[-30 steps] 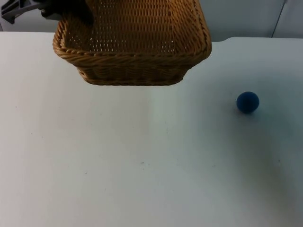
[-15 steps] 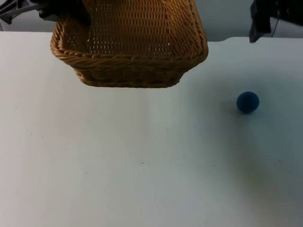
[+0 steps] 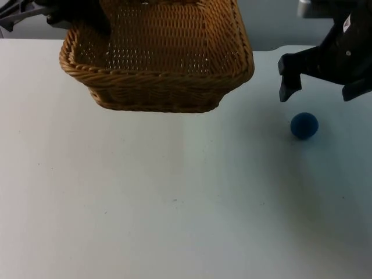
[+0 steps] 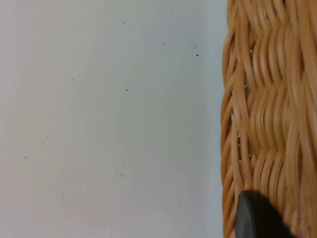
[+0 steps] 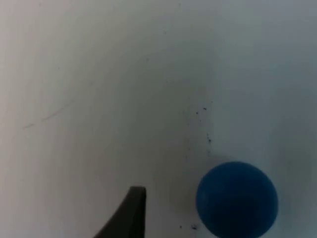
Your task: Pick up the basket with the left hand and place the ball into the basket with the right hand.
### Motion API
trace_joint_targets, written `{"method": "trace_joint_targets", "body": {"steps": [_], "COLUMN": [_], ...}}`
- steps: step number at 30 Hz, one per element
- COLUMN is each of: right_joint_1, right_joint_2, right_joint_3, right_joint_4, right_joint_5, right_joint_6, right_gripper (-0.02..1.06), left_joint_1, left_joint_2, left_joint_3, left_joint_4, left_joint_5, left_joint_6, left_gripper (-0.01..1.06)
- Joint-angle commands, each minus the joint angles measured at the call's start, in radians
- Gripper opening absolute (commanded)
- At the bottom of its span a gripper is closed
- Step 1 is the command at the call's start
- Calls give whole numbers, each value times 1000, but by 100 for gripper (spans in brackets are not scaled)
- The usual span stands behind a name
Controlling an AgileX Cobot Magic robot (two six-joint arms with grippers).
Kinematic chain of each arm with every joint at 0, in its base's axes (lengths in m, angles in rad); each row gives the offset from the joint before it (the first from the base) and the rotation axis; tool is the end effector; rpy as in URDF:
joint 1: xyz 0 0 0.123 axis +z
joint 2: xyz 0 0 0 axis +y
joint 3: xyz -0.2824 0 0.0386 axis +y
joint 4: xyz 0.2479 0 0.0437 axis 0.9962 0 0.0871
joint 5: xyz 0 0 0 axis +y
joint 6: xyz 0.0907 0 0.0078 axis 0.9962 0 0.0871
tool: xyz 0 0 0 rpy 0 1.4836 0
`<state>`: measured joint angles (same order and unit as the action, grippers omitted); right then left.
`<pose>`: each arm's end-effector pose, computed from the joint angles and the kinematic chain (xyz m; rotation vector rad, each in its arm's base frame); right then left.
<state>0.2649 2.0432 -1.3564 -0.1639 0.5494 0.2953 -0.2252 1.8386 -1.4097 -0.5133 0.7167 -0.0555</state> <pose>0.4072 0.1024 0.1509 -0.1233 2.7031 0.0096 0.3859 -0.1186 0.2496 -0.1751 2.6212 -0.6718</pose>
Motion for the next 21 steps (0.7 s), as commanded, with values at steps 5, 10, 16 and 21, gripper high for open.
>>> {"method": "trace_joint_targets", "body": {"steps": [5, 10, 16, 21], "right_joint_1": [5, 5, 5, 5], "right_joint_2": [55, 76, 115, 115], "right_joint_3": [-6, -11, -22, -22], "right_joint_4": [14, 33, 33, 31], "right_joint_5": [-21, -61, -50, -60], "right_joint_6": [-14, -14, -14, -10], "right_gripper": [104, 104, 104, 104], "left_joint_1": [-3, -3, -3, -3], "left_joint_2": [-21, -21, -21, -21], "left_joint_3": [1, 1, 1, 1], "left_joint_4": [-12, -8, -3, -1], "left_joint_5": [-8, -10, -14, -14], "left_joint_6": [-7, -7, -7, -7], "left_gripper": [0, 0, 0, 0]}}
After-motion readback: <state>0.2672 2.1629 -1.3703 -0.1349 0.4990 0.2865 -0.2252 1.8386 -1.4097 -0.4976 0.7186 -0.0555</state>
